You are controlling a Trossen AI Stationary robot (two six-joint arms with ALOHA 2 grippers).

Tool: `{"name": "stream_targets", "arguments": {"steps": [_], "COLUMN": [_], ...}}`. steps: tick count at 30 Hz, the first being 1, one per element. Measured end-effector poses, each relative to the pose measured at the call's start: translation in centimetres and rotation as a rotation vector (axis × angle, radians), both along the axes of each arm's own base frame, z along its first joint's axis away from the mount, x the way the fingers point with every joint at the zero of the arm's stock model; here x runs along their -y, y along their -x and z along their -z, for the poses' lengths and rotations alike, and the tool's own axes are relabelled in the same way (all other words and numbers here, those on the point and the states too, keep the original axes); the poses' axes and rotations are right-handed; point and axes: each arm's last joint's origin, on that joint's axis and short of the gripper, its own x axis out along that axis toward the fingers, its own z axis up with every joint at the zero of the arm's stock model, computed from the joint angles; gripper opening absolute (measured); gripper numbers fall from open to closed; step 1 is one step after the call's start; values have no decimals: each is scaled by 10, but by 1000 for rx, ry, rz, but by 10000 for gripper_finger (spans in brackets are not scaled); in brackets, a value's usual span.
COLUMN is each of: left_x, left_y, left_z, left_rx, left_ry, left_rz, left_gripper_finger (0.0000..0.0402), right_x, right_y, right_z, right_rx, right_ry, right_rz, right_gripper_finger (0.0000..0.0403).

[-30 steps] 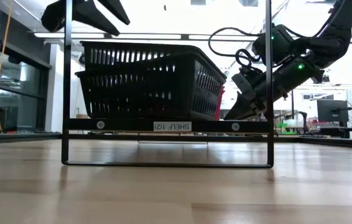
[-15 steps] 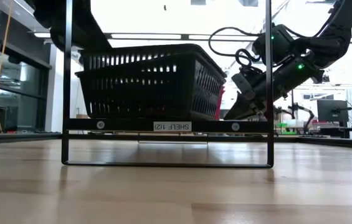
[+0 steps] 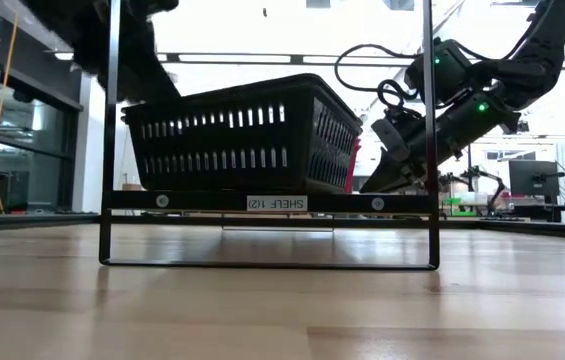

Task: Stack baskets on shelf by color
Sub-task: Stack the top black bin on the black bin on the shelf

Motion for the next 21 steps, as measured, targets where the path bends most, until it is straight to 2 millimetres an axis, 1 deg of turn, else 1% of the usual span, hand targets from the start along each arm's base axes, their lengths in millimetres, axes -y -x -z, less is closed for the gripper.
{"name": "stream_targets", "arguments": {"steps": [3,6,8,13,15,17,21], "left_x": [-1,-6,-13,-23,-23,-22,-19], "left_y": [1,13,22,30,25,22,11], "left_z": [-17,-26,-28,-18,-12,-4,0], "left_rx": [25,-50,-107,-251,-283,-321,-276], "left_ry": [-53,-109,-78,79,146,172,159], "left_rz": [55,68,50,35,62,93,123], "left_gripper_finger": [0,0,0,0,0,0,0], "right_x": [0,0,0,0,0,0,0], "right_y": [0,0,0,0,0,0,0], "right_z": [0,0,0,0,0,-1,0], "right_rx": [0,-1,-1,3,5,5,5], "right_ry": [0,0,0,6,7,7,6], "right_rz": [0,0,0,8,9,9,9], "right_gripper_finger": [0,0,0,0,0,0,0]}}
